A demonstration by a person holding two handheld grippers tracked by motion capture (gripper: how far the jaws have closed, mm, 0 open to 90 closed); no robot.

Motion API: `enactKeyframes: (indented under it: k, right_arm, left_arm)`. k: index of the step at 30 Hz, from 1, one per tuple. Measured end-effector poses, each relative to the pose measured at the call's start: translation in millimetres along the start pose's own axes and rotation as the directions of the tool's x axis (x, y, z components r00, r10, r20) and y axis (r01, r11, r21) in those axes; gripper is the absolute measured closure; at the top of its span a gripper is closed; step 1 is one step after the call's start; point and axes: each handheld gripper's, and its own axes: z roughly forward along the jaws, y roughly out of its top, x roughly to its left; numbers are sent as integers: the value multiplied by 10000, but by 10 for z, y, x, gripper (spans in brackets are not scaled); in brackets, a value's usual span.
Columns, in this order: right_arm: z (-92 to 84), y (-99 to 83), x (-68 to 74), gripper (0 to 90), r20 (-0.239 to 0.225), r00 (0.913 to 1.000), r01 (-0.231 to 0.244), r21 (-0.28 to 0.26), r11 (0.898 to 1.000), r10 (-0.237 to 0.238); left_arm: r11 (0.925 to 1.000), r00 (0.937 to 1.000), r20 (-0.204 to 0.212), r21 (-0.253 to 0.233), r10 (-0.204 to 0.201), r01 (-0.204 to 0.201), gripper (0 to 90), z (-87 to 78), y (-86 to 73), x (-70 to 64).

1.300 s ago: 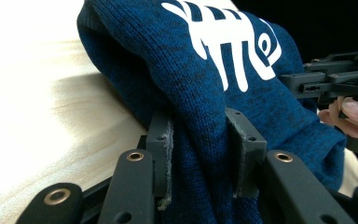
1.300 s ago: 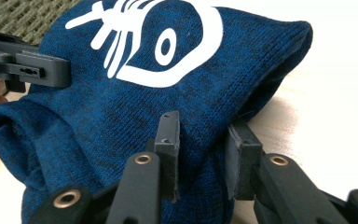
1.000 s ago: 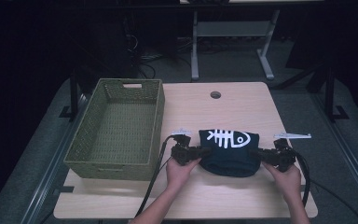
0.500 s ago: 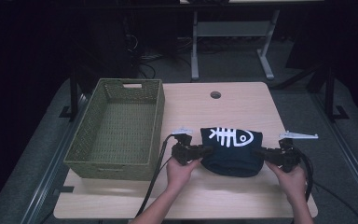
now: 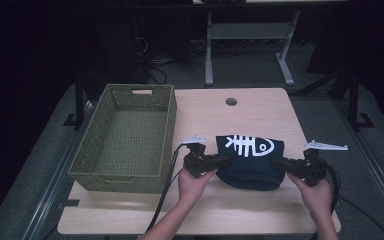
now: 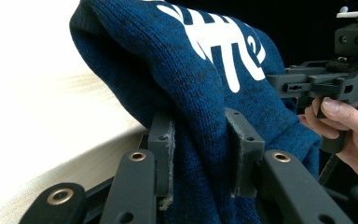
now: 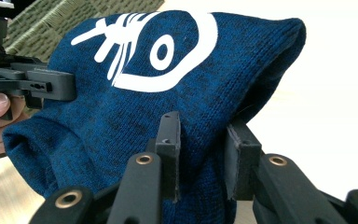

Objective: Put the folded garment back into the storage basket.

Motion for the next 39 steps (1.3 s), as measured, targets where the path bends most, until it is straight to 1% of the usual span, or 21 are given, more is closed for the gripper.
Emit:
enactKeyframes:
  k: [1, 2, 3, 7, 11, 16, 19, 22, 23, 26, 29, 32, 34, 39]
  right_arm:
    - [-16, 11, 33, 705, -30, 10000, 1, -19, 10000, -1]
    - [-16, 11, 33, 705, -30, 10000, 1, -19, 10000, -1]
    - [-29, 23, 58, 705, -55, 9999, 84, -27, 10000, -84]
    - [-69, 65, 95, 705, -25, 9997, 253, -32, 9997, -254]
    - [-91, 95, 115, 705, -2, 9995, 308, -5, 9995, -308]
    - [-135, 142, 135, 705, -53, 9995, 324, -169, 9993, -325]
    - [-140, 167, 152, 705, -92, 9994, 327, -233, 9992, -329]
    - [-140, 196, 175, 705, -206, 9991, 358, -295, 9989, -364]
    - [-135, 215, 192, 706, -268, 9989, 371, -314, 9988, -380]
    - [-128, 237, 215, 706, -293, 9989, 357, -306, 9989, -366]
    - [-122, 285, 268, 706, -352, 9983, 447, -347, 9984, -460]
    - [-127, 307, 293, 706, -337, 9981, 500, -325, 9982, -511]
    - [-134, 329, 315, 707, -363, 9978, 541, -345, 9979, -554]
    - [-143, 394, 369, 708, -429, 9974, 567, -407, 9976, -585]
  left_arm:
    - [10000, 10000, 5, -10, 11, -11, 673, -21, 10, -16]
    - [10000, 10000, 17, -36, 32, -32, 673, -34, 16, -24]
    - [10000, 10000, 88, -96, 25, -25, 673, -64, 27, -39]
    - [9999, 9999, 162, -169, 29, -26, 673, -91, 43, -67]
    - [9996, 9997, 219, -292, 63, -57, 673, -105, 65, -85]
    - [9992, 9995, 303, -398, -55, 67, 672, -134, 91, -113]
    - [9990, 9996, 282, -446, 22, -9, 672, -174, 137, -125]
    - [9987, 9995, 313, -509, -15, 31, 672, -226, 174, -136]
    - [9987, 9997, 232, -500, 66, -55, 673, -257, 196, -140]
    - [9984, 9998, 211, -567, 49, -37, 672, -285, 212, -146]
    - [9979, 9998, 201, -647, 56, -43, 672, -345, 236, -152]
    - [9979, 9998, 215, -653, 37, -23, 672, -367, 250, -156]
    - [9972, 9997, 234, -749, 19, -1, 673, -394, 271, -160]
    - [9965, 9996, 240, -823, 132, -112, 673, -466, 342, -176]
